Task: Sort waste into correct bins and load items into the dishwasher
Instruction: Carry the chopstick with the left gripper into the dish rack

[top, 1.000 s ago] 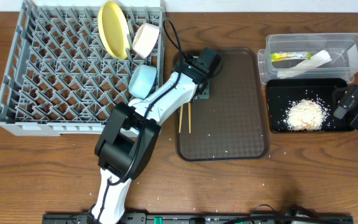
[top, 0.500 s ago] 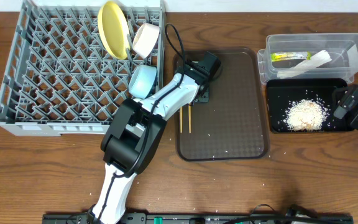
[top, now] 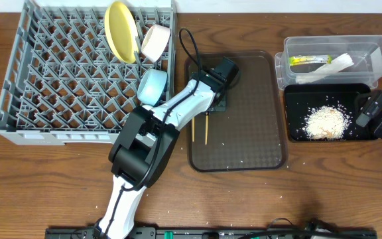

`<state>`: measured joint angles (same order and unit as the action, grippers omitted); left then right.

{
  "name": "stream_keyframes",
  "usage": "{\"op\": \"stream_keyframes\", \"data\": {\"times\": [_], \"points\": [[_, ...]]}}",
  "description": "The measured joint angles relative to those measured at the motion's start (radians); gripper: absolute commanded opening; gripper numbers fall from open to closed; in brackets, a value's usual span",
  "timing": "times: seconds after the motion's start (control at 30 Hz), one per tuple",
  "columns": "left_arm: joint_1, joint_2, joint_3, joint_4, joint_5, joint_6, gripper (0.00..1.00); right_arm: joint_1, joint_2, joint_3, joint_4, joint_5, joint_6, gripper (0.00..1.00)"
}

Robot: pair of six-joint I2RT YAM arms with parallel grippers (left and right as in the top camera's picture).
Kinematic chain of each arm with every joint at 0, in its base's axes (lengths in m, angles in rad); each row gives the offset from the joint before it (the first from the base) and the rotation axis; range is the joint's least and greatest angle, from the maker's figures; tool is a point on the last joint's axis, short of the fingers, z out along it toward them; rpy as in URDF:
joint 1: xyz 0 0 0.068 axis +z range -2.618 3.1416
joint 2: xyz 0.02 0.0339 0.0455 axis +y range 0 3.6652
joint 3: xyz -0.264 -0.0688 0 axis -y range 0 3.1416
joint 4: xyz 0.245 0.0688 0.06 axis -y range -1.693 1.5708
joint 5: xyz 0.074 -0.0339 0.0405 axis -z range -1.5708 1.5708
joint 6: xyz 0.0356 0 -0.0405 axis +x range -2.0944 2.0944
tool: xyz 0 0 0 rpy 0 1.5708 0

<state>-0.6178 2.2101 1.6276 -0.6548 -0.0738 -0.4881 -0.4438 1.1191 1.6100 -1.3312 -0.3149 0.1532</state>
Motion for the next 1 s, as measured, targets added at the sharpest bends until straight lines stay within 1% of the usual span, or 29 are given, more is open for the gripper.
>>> {"op": "stream_keyframes", "data": {"times": [0.13, 0.23, 0.37, 0.5, 0.6, 0.77, 0.9, 1.0], "points": [[-0.001, -0.019, 0.000, -0.045, 0.031, 0.041, 0.07, 0.000, 0.000, 0.000, 0.000, 0.000, 0.000, 0.99], [0.000, -0.070, -0.002, -0.053, 0.047, 0.083, 0.07, 0.000, 0.000, 0.000, 0.000, 0.000, 0.000, 0.99], [0.017, -0.227, -0.003, -0.091, 0.039, 0.129, 0.07, 0.000, 0.000, 0.000, 0.000, 0.000, 0.000, 0.99], [0.073, -0.404, -0.003, -0.163, -0.036, 0.193, 0.07, 0.000, 0.000, 0.000, 0.000, 0.000, 0.000, 0.99], [0.141, -0.478, -0.002, -0.194, -0.112, 0.240, 0.07, 0.000, 0.000, 0.000, 0.000, 0.000, 0.000, 0.99], [0.310, -0.479, -0.002, -0.181, -0.198, 0.356, 0.08, 0.000, 0.000, 0.000, 0.000, 0.000, 0.000, 0.99], [0.427, -0.426, -0.002, -0.137, -0.225, 0.415, 0.07, 0.000, 0.000, 0.000, 0.000, 0.000, 0.000, 0.99], [0.481, -0.371, -0.002, -0.103, -0.232, 0.463, 0.07, 0.000, 0.000, 0.000, 0.000, 0.000, 0.000, 0.99]]}}
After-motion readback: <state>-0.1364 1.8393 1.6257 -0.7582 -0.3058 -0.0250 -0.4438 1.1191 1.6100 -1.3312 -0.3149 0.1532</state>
